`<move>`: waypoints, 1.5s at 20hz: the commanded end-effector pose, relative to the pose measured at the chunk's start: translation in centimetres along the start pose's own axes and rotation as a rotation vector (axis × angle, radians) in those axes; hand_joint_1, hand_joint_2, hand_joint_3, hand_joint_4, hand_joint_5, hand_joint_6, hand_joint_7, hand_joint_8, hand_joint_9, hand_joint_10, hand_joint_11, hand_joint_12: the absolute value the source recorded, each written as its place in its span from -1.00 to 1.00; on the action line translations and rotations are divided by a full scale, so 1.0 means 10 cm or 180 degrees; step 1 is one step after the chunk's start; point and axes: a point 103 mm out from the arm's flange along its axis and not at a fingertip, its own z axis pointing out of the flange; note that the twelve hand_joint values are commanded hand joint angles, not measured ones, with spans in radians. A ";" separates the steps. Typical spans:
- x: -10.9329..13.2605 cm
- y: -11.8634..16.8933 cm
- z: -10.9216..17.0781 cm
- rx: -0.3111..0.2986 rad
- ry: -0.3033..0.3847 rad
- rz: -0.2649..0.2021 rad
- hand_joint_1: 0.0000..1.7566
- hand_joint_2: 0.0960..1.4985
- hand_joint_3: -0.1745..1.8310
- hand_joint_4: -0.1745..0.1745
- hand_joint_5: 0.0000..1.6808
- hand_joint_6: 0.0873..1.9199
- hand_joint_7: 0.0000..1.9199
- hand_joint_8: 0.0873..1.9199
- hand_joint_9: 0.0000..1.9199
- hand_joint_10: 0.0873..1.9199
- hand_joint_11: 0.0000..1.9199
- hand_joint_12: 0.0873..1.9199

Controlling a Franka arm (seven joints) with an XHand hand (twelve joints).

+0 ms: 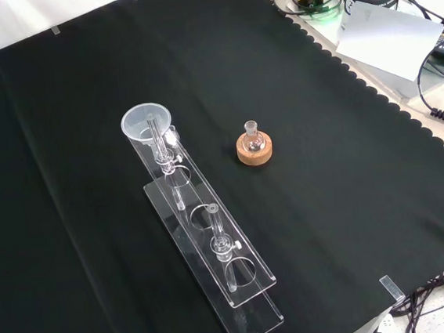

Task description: Pick up the funnel from the transparent funnel stand.

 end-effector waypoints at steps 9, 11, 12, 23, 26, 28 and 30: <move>-0.02 0.83 0.58 0.0312 -0.0096 0.0047 -1.00 0.50 -0.39 0.08 -0.67 -1.00 -0.95 -0.50 -0.77 -0.42 -0.99 0.38; 0.04 1.06 0.70 0.0371 -0.0114 -0.0030 -1.00 0.50 -0.40 0.08 -0.67 -1.00 -0.96 -0.51 -0.77 -0.42 -0.99 0.38; 0.08 1.17 0.76 0.0403 -0.0119 -0.0068 -1.00 0.50 -0.40 0.08 -0.67 -1.00 -0.96 -0.51 -0.77 -0.43 -1.00 0.38; 0.44 1.81 1.34 0.0717 -0.0184 -0.0364 -1.00 0.48 -0.42 0.04 -0.69 -1.00 -0.96 -0.52 -0.78 -0.43 -1.00 0.37; 0.61 1.88 1.46 0.0807 -0.0215 -0.0466 -1.00 0.47 -0.43 0.03 -0.70 -1.00 -0.96 -0.52 -0.78 -0.43 -1.00 0.37; 0.71 1.91 1.50 0.0858 -0.0243 -0.0536 -0.98 0.45 -0.45 0.01 -0.71 -1.00 -0.96 -0.52 -0.79 -0.43 -1.00 0.37; 0.81 1.95 1.53 0.0894 -0.0275 -0.0594 -0.93 0.40 -0.47 -0.02 -0.74 -1.00 -0.95 -0.52 -0.79 -0.42 -1.00 0.37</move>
